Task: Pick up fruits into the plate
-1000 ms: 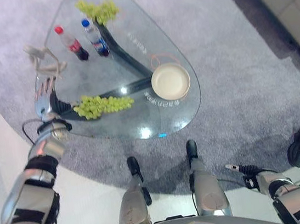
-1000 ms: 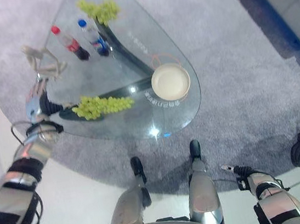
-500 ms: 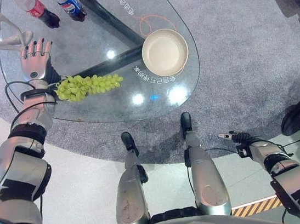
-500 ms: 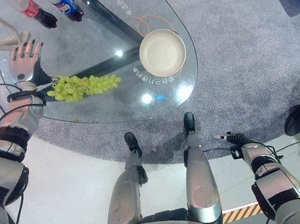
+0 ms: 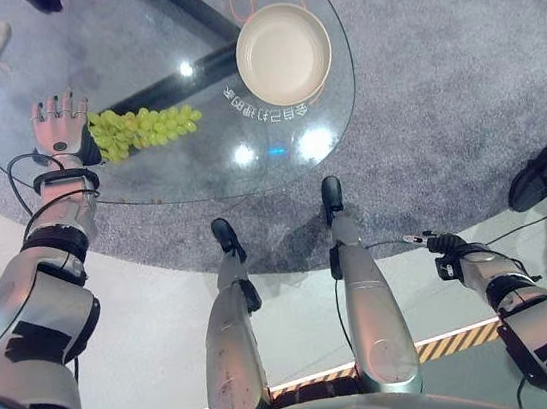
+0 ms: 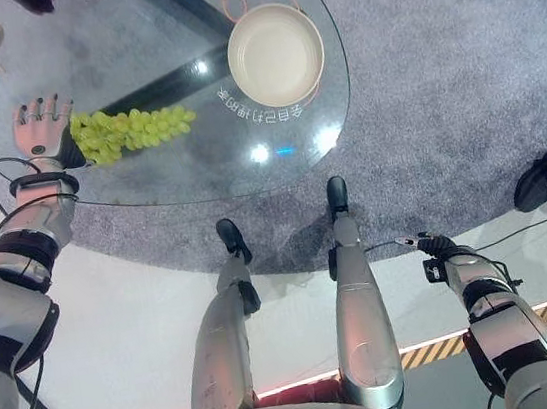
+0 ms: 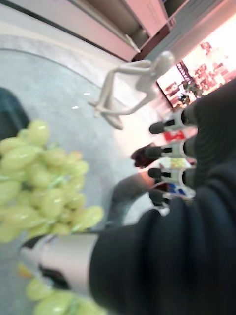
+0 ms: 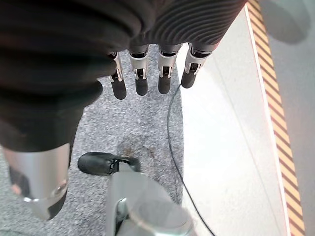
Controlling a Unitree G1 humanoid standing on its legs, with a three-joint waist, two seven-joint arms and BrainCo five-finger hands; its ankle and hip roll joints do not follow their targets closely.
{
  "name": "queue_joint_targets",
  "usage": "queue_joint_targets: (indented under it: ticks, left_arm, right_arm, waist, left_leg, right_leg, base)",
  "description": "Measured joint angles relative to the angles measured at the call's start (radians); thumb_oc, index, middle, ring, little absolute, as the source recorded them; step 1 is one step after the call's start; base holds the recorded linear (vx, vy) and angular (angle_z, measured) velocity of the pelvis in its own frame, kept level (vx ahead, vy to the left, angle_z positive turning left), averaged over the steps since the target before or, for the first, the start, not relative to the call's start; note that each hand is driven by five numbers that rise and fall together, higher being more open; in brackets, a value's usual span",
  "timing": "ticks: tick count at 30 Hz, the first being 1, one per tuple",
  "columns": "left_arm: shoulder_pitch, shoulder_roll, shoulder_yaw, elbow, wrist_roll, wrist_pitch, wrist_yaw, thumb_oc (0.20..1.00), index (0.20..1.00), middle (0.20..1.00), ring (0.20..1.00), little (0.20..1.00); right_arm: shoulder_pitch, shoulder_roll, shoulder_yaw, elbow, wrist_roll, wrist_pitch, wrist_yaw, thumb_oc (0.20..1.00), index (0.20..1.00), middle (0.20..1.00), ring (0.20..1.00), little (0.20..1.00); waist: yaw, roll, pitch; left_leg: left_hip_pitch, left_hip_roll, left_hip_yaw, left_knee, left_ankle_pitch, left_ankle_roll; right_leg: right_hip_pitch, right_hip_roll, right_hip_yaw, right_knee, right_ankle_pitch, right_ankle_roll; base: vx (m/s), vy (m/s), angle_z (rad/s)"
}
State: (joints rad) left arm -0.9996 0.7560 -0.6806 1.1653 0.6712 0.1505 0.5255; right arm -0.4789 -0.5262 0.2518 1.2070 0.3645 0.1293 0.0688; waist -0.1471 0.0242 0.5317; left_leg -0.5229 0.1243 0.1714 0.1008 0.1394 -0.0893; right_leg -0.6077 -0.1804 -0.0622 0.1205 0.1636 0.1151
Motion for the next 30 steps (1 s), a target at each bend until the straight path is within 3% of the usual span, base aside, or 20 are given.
queue_joint_targets:
  ticks: [5, 11, 18, 21, 25, 30]
  left_arm:
    - [-0.002, 0.000, 0.002, 0.010, -0.008, 0.028, 0.042, 1.000, 1.000, 1.000, 1.000, 1.000]
    - [-0.011, 0.001, 0.091, 0.008, -0.166, 0.025, 0.159, 1.000, 1.000, 1.000, 1.000, 1.000]
    - [-0.084, 0.005, 0.107, 0.039, -0.180, 0.025, 0.193, 1.000, 1.000, 1.000, 1.000, 1.000]
    - [-0.092, 0.005, 0.107, 0.044, -0.181, 0.022, 0.215, 1.000, 1.000, 1.000, 1.000, 1.000]
    - [-0.126, 0.005, 0.107, 0.043, -0.237, -0.006, 0.274, 1.000, 1.000, 1.000, 1.000, 1.000]
    - [-0.179, 0.011, 0.097, 0.046, -0.193, -0.055, 0.277, 1.000, 1.000, 1.000, 1.000, 1.000]
  right_arm:
    - [0.000, -0.002, 0.000, -0.003, 0.014, -0.022, 0.001, 1.000, 1.000, 1.000, 1.000, 1.000]
    - [0.008, -0.002, 0.000, -0.016, 0.018, -0.046, 0.005, 1.000, 1.000, 1.000, 1.000, 1.000]
    - [0.012, 0.001, 0.001, -0.019, 0.039, -0.070, 0.006, 1.000, 1.000, 1.000, 1.000, 1.000]
    - [0.014, -0.001, 0.001, -0.019, 0.039, -0.078, 0.006, 1.000, 1.000, 1.000, 1.000, 1.000]
    - [0.033, 0.001, 0.002, -0.019, 0.039, -0.091, 0.007, 1.000, 1.000, 1.000, 1.000, 1.000]
    - [0.057, 0.001, 0.007, -0.037, 0.042, -0.110, 0.009, 1.000, 1.000, 1.000, 1.000, 1.000]
  waist:
    - [0.001, -0.008, -0.001]
    - [0.000, -0.024, -0.001]
    - [-0.013, -0.063, 0.001]
    - [-0.025, -0.064, 0.001]
    - [-0.025, -0.064, 0.001]
    - [-0.026, -0.066, 0.001]
  left_leg:
    - [-0.075, 0.001, -0.017, 0.081, -0.029, 0.002]
    - [-0.150, 0.003, -0.029, 0.183, -0.076, 0.002]
    - [-0.225, 0.012, -0.032, 0.231, -0.084, 0.008]
    - [-0.239, 0.015, -0.035, 0.245, -0.092, 0.008]
    - [-0.244, 0.017, -0.036, 0.264, -0.105, 0.007]
    - [-0.283, 0.017, -0.039, 0.301, -0.120, 0.011]
  right_leg:
    - [-0.070, -0.009, 0.001, 0.082, -0.037, 0.001]
    - [-0.133, -0.017, 0.012, 0.161, -0.070, 0.002]
    - [-0.199, -0.012, 0.018, 0.185, -0.070, 0.004]
    - [-0.206, -0.010, 0.017, 0.186, -0.070, 0.003]
    - [-0.209, -0.010, 0.021, 0.198, -0.072, -0.002]
    - [-0.240, -0.013, 0.024, 0.222, -0.085, -0.001]
  base:
    - [0.02, -0.012, 0.06]
    - [0.02, 0.004, 0.03]
    - [0.00, 0.000, 0.00]
    - [0.00, 0.000, 0.00]
    - [0.00, 0.000, 0.00]
    - [0.00, 0.008, 0.00]
